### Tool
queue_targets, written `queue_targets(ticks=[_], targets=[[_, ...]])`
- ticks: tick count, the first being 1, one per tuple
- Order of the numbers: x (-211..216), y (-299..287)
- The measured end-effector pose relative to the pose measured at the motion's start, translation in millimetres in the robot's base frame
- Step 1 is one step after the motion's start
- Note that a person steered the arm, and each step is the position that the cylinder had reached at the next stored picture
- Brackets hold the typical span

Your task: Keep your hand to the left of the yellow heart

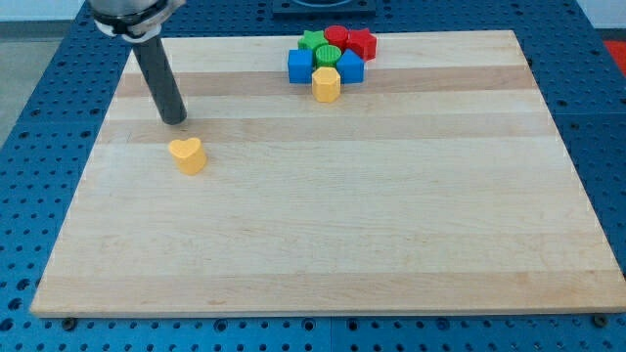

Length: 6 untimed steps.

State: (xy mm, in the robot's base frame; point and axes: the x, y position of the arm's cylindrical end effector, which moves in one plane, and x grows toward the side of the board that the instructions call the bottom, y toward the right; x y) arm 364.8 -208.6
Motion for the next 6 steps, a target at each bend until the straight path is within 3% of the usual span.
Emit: queue_targets(ticks=[6], targets=[[47.2, -20.0]])
